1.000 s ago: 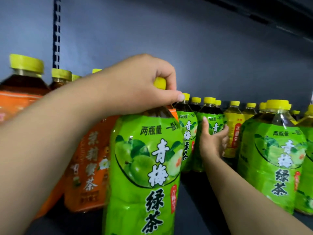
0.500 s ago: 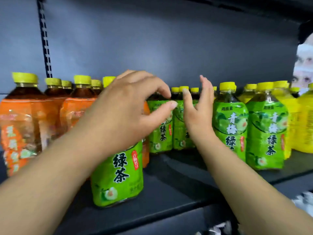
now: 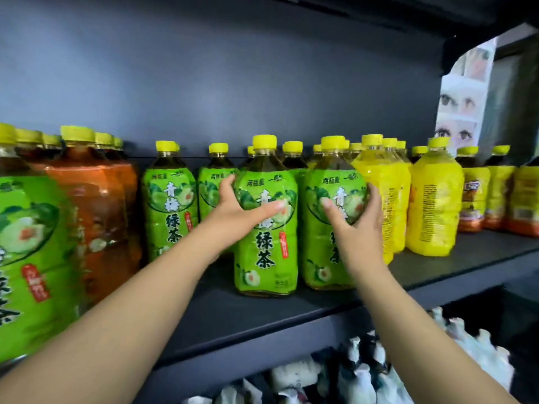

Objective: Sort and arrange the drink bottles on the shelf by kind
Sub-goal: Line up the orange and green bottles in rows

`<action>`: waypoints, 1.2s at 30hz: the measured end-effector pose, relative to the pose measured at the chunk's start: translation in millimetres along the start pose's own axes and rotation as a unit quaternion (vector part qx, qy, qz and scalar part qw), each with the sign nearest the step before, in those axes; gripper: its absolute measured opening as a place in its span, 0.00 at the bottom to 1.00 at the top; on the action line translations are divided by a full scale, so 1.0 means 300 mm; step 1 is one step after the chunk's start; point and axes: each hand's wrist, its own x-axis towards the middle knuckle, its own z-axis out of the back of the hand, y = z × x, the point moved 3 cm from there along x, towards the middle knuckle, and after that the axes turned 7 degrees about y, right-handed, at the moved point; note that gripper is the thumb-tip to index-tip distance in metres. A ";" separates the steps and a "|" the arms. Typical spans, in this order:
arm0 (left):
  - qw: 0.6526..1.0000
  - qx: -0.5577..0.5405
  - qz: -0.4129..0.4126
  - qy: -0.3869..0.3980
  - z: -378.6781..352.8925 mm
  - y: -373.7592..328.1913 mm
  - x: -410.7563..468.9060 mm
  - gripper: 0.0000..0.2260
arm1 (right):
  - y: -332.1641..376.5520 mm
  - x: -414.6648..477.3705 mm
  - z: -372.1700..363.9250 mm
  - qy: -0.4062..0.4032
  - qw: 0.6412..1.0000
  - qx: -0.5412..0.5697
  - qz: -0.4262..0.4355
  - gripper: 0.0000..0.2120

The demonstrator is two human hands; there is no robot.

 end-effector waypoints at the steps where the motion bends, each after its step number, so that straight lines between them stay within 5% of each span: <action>1: 1.000 -0.012 0.004 -0.007 -0.009 0.012 0.004 0.47 | -0.014 0.004 0.003 0.011 1.000 0.000 -0.004 0.39; 10: 0.973 0.080 -0.044 -0.213 0.122 0.035 -0.129 0.42 | 0.027 -0.038 -0.093 0.102 0.988 0.114 -0.014 0.39; 13: 0.889 0.289 -0.086 -0.345 0.155 0.028 -0.207 0.42 | 0.076 -0.076 -0.189 0.152 0.977 0.149 -0.014 0.38; 16: 0.819 0.396 -0.228 -0.346 0.118 -0.015 -0.248 0.32 | 0.116 -0.109 -0.259 0.173 0.967 0.184 -0.013 0.37; 20: 0.858 0.369 -0.241 -0.262 0.042 -0.065 -0.225 0.33 | 0.098 -0.066 -0.216 0.134 0.952 0.271 -0.046 0.33; 23: 0.869 0.374 -0.179 -0.272 0.037 -0.114 -0.170 0.39 | 0.045 0.048 -0.128 0.040 0.984 0.169 -0.022 0.35; 29: 0.883 0.416 -0.106 -0.190 0.002 -0.097 -0.057 0.38 | -0.062 0.163 -0.200 0.141 0.982 0.037 -0.123 0.50; 36: 0.863 0.402 -0.180 -0.248 0.003 -0.030 -0.073 0.30 | -0.122 0.225 -0.261 0.176 0.964 0.154 -0.126 0.41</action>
